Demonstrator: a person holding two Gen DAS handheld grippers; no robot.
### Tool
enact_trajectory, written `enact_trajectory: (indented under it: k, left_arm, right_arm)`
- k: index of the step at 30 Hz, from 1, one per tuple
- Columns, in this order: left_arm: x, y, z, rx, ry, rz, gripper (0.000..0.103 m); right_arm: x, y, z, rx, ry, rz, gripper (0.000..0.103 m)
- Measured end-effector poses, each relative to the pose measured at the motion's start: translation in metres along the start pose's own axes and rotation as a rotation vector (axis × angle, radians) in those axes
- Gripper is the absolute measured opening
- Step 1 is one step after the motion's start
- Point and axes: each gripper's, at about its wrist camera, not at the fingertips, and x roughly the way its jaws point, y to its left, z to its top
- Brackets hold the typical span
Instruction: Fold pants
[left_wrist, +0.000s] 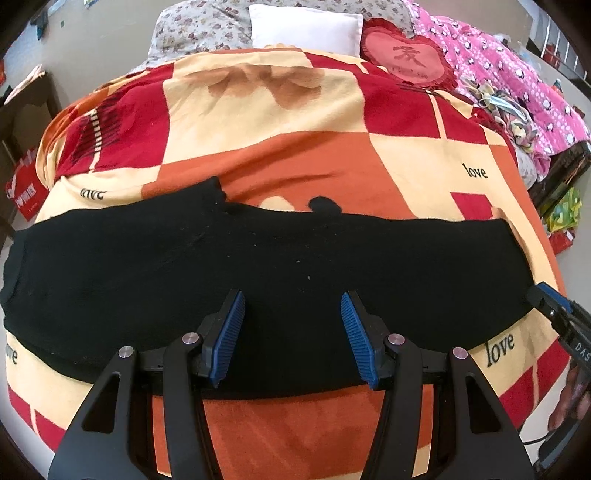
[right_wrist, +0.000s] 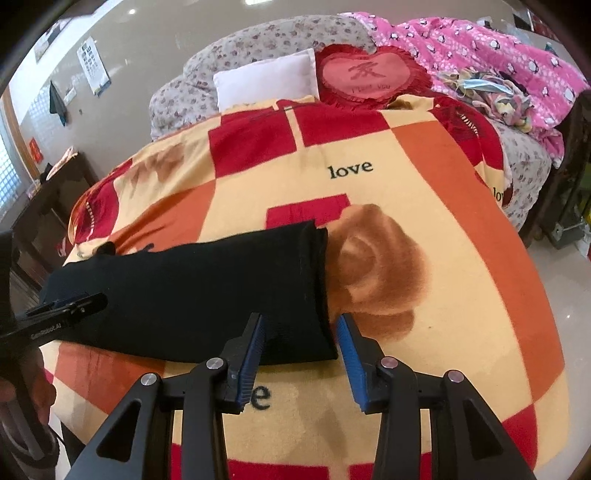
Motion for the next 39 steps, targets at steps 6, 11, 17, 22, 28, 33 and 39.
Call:
enact_trajectory:
  k: [6,11,17,22,28,33,39]
  left_arm:
    - [0.000,-0.011,0.009,0.033,-0.001,-0.010,0.054]
    - [0.007,-0.032,0.016,0.097,0.007,-0.011,0.055]
    - [0.018,-0.056,0.021,0.141,0.020,-0.035,0.055]
    - [0.026,-0.072,0.026,0.171,0.031,-0.046,0.056]
    - [0.029,-0.085,0.036,0.196,0.029,-0.079,0.060]
    - [0.034,-0.100,0.043,0.235,0.047,-0.130,0.060]
    - [0.037,-0.113,0.048,0.258,0.065,-0.170,0.060]
  right_arm:
    - [0.003,0.000,0.003,-0.004,0.005,0.013,0.043]
    - [0.008,-0.001,0.003,-0.004,0.023,0.015,0.045]
    - [0.011,0.002,0.003,-0.016,0.032,0.017,0.045]
    - [0.012,0.002,0.004,-0.011,0.025,0.021,0.046]
    - [0.013,-0.004,0.003,0.000,0.037,-0.002,0.046]
    - [0.012,-0.008,0.002,0.006,0.046,-0.014,0.046]
    - [0.011,-0.011,0.002,0.003,0.047,-0.021,0.046]
